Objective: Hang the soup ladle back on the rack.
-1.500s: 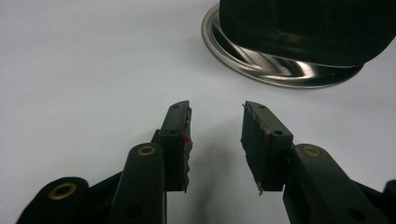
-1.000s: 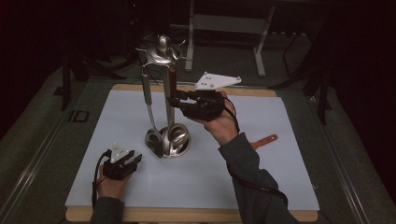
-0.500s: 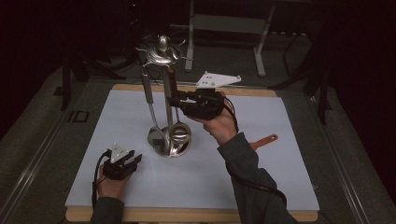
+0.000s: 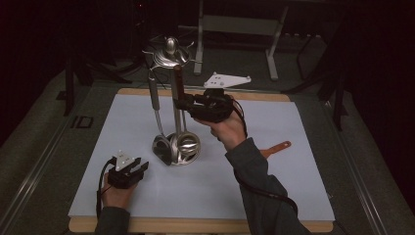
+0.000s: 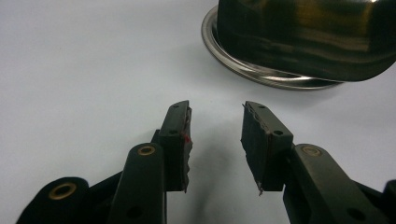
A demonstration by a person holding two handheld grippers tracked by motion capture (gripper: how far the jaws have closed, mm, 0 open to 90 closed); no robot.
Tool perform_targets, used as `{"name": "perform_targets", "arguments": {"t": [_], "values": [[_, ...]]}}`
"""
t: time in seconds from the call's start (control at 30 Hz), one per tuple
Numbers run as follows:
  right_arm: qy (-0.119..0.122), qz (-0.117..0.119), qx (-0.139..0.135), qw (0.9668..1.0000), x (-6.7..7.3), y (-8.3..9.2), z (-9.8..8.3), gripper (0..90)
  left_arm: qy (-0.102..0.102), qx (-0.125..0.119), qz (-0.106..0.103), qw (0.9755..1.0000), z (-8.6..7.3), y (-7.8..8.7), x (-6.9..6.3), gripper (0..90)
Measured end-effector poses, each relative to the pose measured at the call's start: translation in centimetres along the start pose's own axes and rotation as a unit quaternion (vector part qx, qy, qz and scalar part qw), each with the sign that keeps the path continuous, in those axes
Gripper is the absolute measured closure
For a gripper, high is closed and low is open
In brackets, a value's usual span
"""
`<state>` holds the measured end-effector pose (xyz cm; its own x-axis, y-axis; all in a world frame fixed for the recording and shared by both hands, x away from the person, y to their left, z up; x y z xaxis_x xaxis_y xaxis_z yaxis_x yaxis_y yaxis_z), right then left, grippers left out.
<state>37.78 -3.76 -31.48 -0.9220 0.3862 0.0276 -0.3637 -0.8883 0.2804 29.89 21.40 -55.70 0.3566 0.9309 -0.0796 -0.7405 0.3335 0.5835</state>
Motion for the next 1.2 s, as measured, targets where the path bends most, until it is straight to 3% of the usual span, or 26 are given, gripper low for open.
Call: {"name": "perform_targets", "arguments": {"t": [0.33,0.83,1.1,1.2], "values": [[0.021,-0.013,0.015,0.9996,0.0,0.5,0.1,69.3,-0.001,0.001,0.001,1.0000,0.0,0.0,0.0,62.5],[0.041,0.002,0.034,0.9986,0.2,1.8,0.0,65.0,-0.001,0.002,0.001,1.0000,0.0,0.0,0.0,62.5],[0.065,0.001,0.070,0.9954,-0.2,3.0,-0.7,63.6,0.006,-0.001,-0.002,1.0000,0.0,0.0,0.1,62.5],[0.079,-0.001,0.091,0.9927,-0.4,3.2,-1.2,63.0,0.006,-0.001,-0.002,1.0000,0.0,0.0,0.1,62.5]]}}
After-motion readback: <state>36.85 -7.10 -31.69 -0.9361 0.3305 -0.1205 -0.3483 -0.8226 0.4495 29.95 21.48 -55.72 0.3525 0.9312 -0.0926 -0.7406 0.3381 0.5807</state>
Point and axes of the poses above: each handheld gripper's, and its own axes: y roughly backward along the jaws, z roughly out of its top, x roughly to its left, the point moved 3 cm from there along -y, roughly forward along the jaws, and after that the axes turned 5 degrees about y, right-handed, at the moved point
